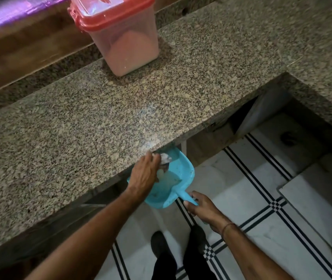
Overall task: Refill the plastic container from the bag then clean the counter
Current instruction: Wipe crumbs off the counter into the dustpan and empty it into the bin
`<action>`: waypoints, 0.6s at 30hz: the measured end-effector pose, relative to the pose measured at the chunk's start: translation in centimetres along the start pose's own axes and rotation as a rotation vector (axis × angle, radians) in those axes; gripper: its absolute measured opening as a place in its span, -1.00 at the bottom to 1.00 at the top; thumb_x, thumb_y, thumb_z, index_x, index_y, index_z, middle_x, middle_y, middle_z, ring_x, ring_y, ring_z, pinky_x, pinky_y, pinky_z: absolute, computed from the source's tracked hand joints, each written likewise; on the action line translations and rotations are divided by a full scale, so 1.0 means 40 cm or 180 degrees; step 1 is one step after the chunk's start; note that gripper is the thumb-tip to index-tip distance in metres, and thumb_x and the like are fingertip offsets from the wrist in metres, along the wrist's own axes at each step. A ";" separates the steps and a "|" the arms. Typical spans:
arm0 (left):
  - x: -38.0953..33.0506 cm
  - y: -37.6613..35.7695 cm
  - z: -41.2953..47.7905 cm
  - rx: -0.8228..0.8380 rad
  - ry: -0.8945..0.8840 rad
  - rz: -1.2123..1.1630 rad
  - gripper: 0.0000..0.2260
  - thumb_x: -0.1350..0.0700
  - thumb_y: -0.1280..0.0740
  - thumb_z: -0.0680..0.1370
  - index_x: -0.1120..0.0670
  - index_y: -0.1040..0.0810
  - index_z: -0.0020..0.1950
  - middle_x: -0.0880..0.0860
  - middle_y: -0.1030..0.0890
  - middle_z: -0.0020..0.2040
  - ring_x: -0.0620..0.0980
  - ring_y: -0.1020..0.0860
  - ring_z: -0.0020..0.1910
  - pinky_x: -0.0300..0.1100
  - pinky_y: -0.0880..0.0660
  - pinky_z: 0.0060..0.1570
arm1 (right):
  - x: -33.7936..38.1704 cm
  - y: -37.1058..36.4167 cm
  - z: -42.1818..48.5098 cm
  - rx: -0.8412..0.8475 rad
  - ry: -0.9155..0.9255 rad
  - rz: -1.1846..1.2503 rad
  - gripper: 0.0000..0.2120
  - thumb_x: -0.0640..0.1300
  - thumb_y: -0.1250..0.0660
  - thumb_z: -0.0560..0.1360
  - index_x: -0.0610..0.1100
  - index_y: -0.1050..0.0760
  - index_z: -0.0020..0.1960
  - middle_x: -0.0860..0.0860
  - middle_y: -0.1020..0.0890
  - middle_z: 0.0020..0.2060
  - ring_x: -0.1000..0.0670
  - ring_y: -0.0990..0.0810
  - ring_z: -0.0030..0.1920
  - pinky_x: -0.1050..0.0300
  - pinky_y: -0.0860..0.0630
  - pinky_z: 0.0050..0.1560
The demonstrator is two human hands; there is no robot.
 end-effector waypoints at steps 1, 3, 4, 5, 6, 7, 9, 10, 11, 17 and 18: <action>0.017 0.021 0.008 -0.0348 -0.0003 -0.0149 -0.66 0.09 -0.41 0.58 0.07 -0.39 0.30 0.07 -0.42 0.10 -0.02 -0.41 -0.05 -0.13 -0.49 -0.13 | -0.005 0.000 0.002 0.0009 0.0007 0.0012 -0.82 -0.12 -0.36 0.61 -0.21 -0.54 0.15 0.00 -0.54 -0.19 0.08 -0.50 -0.22 0.29 -0.47 -0.26; 0.061 0.069 0.030 -0.0928 0.0161 -0.0360 -0.88 0.12 -0.25 0.67 0.07 -0.38 0.19 0.04 -0.37 -0.01 -0.03 -0.38 -0.13 -0.15 -0.45 -0.25 | -0.012 -0.005 0.001 0.0033 0.0010 0.0033 -0.82 -0.11 -0.37 0.61 -0.19 -0.54 0.14 0.01 -0.54 -0.18 0.08 -0.51 -0.22 0.25 -0.49 -0.22; 0.087 0.084 0.047 -0.1027 0.0310 -0.0402 -0.92 0.12 -0.21 0.70 0.07 -0.36 0.18 0.03 -0.34 -0.02 -0.02 -0.37 -0.13 -0.15 -0.43 -0.25 | -0.013 -0.007 0.002 0.0032 0.0018 0.0038 -0.82 -0.10 -0.37 0.60 -0.18 -0.54 0.13 0.00 -0.55 -0.19 0.07 -0.51 -0.22 0.21 -0.49 -0.20; 0.109 0.091 0.064 -0.0993 0.0477 -0.0415 -0.91 0.10 -0.20 0.70 0.05 -0.35 0.19 0.03 -0.33 -0.01 -0.01 -0.37 -0.11 -0.14 -0.41 -0.22 | -0.017 -0.009 0.003 0.0029 0.0020 0.0042 -0.82 -0.10 -0.38 0.59 -0.18 -0.55 0.12 -0.01 -0.55 -0.19 0.06 -0.51 -0.23 0.16 -0.49 -0.18; 0.127 0.088 0.079 -0.0864 0.0655 -0.0442 -0.89 0.07 -0.22 0.70 0.04 -0.36 0.21 0.04 -0.35 0.01 -0.01 -0.38 -0.09 -0.13 -0.41 -0.18 | -0.019 -0.010 0.004 0.0031 0.0019 0.0052 -0.82 -0.10 -0.38 0.59 -0.18 -0.55 0.12 -0.02 -0.55 -0.19 0.05 -0.51 -0.23 0.13 -0.49 -0.17; 0.138 0.078 0.092 -0.0730 0.0814 -0.0488 -0.86 0.05 -0.24 0.70 0.04 -0.36 0.22 0.07 -0.38 0.04 0.00 -0.40 -0.07 -0.12 -0.43 -0.15 | -0.021 -0.010 0.004 0.0031 0.0013 0.0067 -0.83 -0.10 -0.39 0.59 -0.16 -0.56 0.12 -0.02 -0.56 -0.19 0.05 -0.52 -0.22 0.12 -0.50 -0.17; 0.127 0.057 0.114 -0.0531 0.1006 -0.0657 -0.85 0.06 -0.23 0.70 0.05 -0.39 0.24 0.12 -0.45 0.08 0.02 -0.45 -0.06 -0.07 -0.53 -0.09 | -0.024 -0.008 0.002 0.0011 0.0003 0.0104 -0.83 -0.11 -0.38 0.60 -0.13 -0.57 0.16 0.00 -0.57 -0.16 0.07 -0.54 -0.22 0.18 -0.51 -0.18; 0.105 0.053 0.127 -0.0529 0.0985 -0.0726 -0.87 0.06 -0.21 0.71 0.06 -0.41 0.23 0.13 -0.47 0.08 0.03 -0.47 -0.06 -0.01 -0.58 -0.05 | -0.027 -0.006 0.002 -0.0007 0.0003 0.0114 -0.82 -0.11 -0.38 0.61 -0.12 -0.57 0.19 0.01 -0.57 -0.15 0.09 -0.54 -0.23 0.22 -0.51 -0.19; 0.080 0.051 0.143 -0.0543 0.0914 -0.0792 -0.87 0.06 -0.19 0.71 0.07 -0.42 0.21 0.13 -0.49 0.06 0.05 -0.48 -0.06 0.03 -0.60 -0.02 | -0.030 -0.004 0.001 -0.0016 0.0007 0.0121 -0.81 -0.12 -0.38 0.61 -0.11 -0.57 0.21 0.02 -0.57 -0.15 0.10 -0.54 -0.23 0.24 -0.50 -0.21; 0.014 0.073 0.221 -0.0193 0.0291 -0.0692 -0.82 -0.01 -0.24 0.69 0.10 -0.42 0.14 0.11 -0.50 0.06 0.09 -0.51 -0.04 -0.01 -0.54 -0.05 | -0.048 -0.018 0.012 0.0062 -0.0002 -0.0006 -0.86 -0.09 -0.39 0.60 -0.06 -0.57 0.15 0.01 -0.58 -0.16 0.10 -0.55 -0.22 0.22 -0.52 -0.20; 0.016 0.076 0.228 -0.0035 0.0211 -0.0580 -0.83 0.01 -0.25 0.69 0.11 -0.41 0.10 0.11 -0.50 0.05 0.09 -0.51 -0.05 -0.03 -0.52 -0.08 | -0.049 -0.024 0.013 0.0076 -0.0015 -0.0053 -0.87 -0.09 -0.39 0.60 -0.07 -0.57 0.14 0.00 -0.58 -0.16 0.08 -0.55 -0.21 0.21 -0.52 -0.19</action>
Point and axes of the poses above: each hand's wrist, its own z-axis towards the middle knuckle, its own y-axis out of the back of the hand, x = y × z, the point moved 5 cm from there along z, towards the middle knuckle
